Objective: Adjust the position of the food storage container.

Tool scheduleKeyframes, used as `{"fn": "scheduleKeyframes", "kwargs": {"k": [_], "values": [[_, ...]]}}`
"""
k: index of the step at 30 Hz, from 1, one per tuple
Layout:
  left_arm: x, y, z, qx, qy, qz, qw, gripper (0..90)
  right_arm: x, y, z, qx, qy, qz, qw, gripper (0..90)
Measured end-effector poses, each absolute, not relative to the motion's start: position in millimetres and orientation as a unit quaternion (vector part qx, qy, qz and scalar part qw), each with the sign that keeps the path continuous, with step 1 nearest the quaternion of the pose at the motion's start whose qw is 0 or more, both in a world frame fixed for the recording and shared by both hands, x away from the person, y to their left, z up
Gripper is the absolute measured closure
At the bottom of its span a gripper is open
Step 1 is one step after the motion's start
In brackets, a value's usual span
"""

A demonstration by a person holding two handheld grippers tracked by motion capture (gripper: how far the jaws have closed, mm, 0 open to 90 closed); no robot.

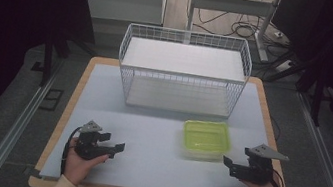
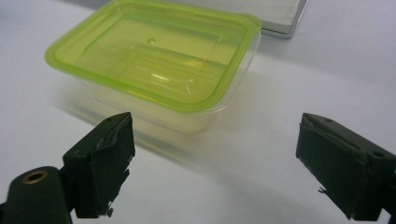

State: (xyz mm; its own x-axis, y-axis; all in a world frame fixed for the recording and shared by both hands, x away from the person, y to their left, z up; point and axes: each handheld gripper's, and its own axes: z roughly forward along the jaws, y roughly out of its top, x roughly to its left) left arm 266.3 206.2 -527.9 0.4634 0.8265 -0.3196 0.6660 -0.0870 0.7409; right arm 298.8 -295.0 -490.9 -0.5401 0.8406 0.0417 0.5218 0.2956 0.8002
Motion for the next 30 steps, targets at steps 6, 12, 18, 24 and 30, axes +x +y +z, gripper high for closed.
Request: {"fn": "scheduleKeyframes", "kwargs": {"k": [6,12,18,24,30], "values": [[265,207,-527,0.724,0.518,0.096,0.445,22.4,294,-296,-490,0.439,0.779,0.401,0.197,12.9],[265,206,-526,0.734,0.504,0.089,0.447,21.4,289,-295,-484,0.437,0.776,0.407,0.203,13.0],[267,205,-526,0.734,0.501,0.083,0.451,21.5,291,-297,-483,0.436,0.774,0.418,0.19,13.7],[267,205,-527,0.734,0.504,0.086,0.447,21.8,291,-298,-480,0.435,0.776,0.421,0.18,16.0],[264,203,-527,0.735,0.504,0.09,0.445,21.5,290,-298,-466,0.435,0.771,0.43,0.18,20.3]]}}
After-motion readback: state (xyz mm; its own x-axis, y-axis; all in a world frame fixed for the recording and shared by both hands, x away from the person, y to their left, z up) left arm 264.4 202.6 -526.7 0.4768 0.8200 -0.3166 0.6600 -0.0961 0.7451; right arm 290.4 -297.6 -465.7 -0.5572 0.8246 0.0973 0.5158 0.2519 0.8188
